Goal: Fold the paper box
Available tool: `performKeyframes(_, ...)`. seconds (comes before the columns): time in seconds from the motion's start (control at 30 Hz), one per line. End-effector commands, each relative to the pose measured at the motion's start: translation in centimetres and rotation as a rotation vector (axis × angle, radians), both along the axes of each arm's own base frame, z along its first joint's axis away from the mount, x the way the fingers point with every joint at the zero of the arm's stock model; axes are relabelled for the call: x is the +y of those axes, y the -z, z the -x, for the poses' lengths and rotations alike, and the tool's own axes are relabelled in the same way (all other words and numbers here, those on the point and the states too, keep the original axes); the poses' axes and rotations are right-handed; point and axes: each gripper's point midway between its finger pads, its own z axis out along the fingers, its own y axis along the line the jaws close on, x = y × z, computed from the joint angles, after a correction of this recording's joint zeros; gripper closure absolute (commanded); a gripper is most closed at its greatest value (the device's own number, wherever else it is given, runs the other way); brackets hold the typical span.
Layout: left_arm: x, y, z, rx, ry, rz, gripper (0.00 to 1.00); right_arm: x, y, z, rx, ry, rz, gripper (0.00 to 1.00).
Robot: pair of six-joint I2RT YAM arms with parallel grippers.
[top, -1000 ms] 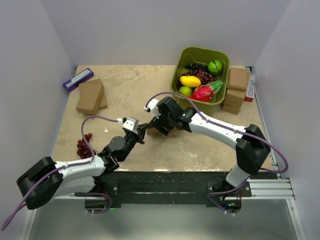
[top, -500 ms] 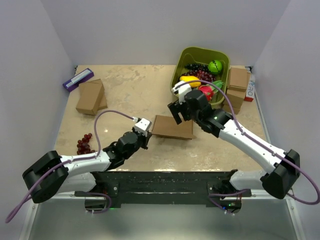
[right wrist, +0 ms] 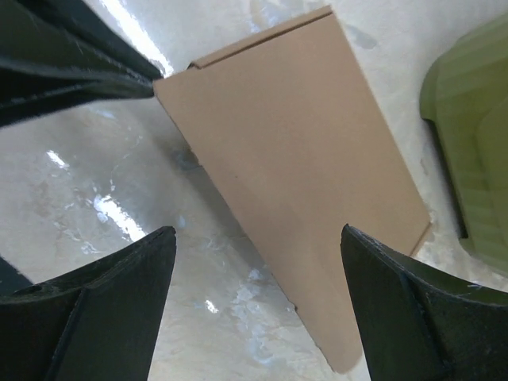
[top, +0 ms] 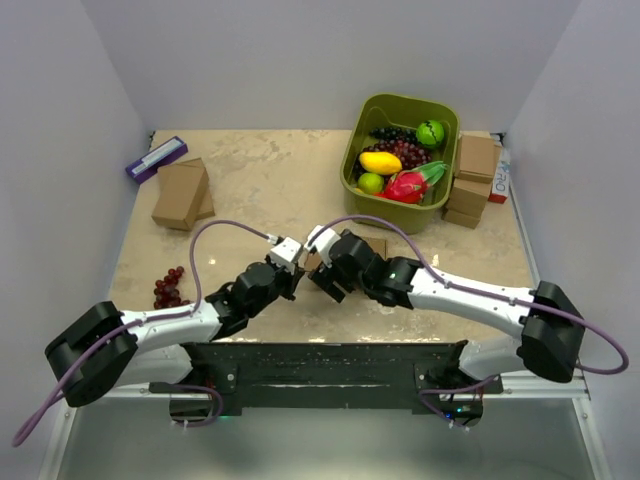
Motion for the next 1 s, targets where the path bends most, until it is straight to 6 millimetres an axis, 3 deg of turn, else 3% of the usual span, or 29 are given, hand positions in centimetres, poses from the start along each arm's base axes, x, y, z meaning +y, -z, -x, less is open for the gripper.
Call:
performKeyframes(0.0, -0.4, -1.7, -0.7, -0.037, 0.008, 0.032, 1.00, 1.2, 0.2, -1.4, -0.112, 0.019, -0.034, 0.13)
performKeyframes(0.23, -0.3, -2.1, -0.9, -0.041, 0.009, 0.045, 1.00, 0.8, 3.7, -2.4, -0.162, 0.049, 0.123, 0.11)
performKeyframes(0.53, -0.2, -2.5, -1.3, -0.046, 0.007, 0.056, 1.00, -0.6, 5.9, -4.2, -0.252, 0.144, 0.286, 0.20)
performKeyframes(0.7, -0.2, -2.9, -1.5, -0.055, 0.006, 0.064, 1.00, -1.0, 7.1, -4.6, -0.266, 0.159, 0.353, 0.38)
performKeyframes(0.97, 0.1, -3.2, -1.5, -0.059, 0.006, 0.069, 1.00, -0.5, 7.2, -4.3, -0.249, 0.124, 0.340, 0.74)
